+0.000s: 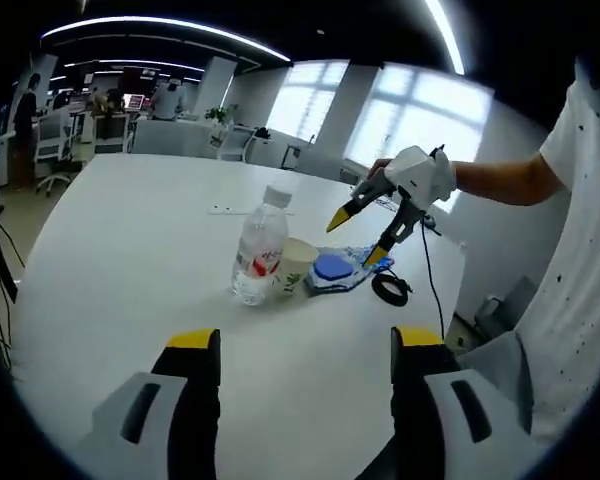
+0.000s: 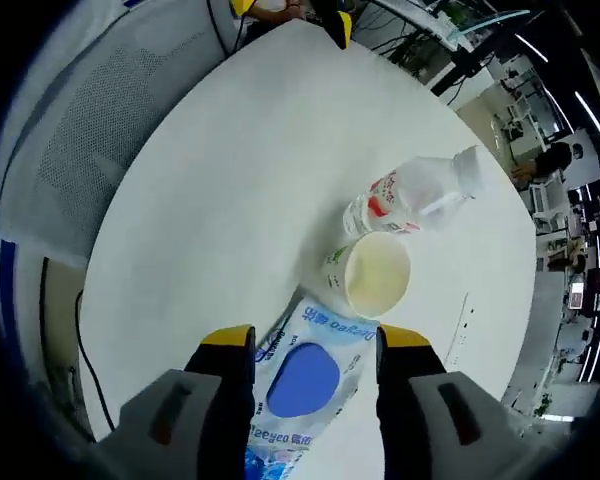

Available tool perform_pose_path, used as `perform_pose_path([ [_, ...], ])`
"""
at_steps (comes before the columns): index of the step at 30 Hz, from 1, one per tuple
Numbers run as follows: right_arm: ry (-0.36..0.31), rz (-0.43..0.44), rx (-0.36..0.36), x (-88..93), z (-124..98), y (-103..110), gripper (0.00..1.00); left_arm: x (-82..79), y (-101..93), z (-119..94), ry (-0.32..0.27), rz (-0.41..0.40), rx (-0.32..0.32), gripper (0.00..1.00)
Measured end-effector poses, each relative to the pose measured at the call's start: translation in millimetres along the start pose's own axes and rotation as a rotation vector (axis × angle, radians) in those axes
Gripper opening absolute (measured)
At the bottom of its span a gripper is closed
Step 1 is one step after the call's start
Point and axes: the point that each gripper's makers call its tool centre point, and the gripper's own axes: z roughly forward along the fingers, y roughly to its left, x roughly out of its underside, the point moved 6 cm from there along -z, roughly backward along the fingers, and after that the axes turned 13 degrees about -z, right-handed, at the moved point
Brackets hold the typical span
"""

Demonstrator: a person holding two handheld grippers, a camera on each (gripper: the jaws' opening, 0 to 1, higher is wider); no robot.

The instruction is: Arrange the tabletop items into an orderly group along one side of the table until the central work area is clear of visible clutter.

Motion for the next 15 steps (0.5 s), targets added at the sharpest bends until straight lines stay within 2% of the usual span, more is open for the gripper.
perform_pose_path([
  [4, -0.019, 0.075, 0.033, 1.8, -10, 5, 0.52, -3.3, -3.7, 2, 0.006, 0.014, 0.008, 0.70],
  [15, -0.064, 0.266, 0.112, 16.5, -34, 23, 0.54, -14.2, -17.2, 11, 0.035, 0.067, 0.030, 0.71],
])
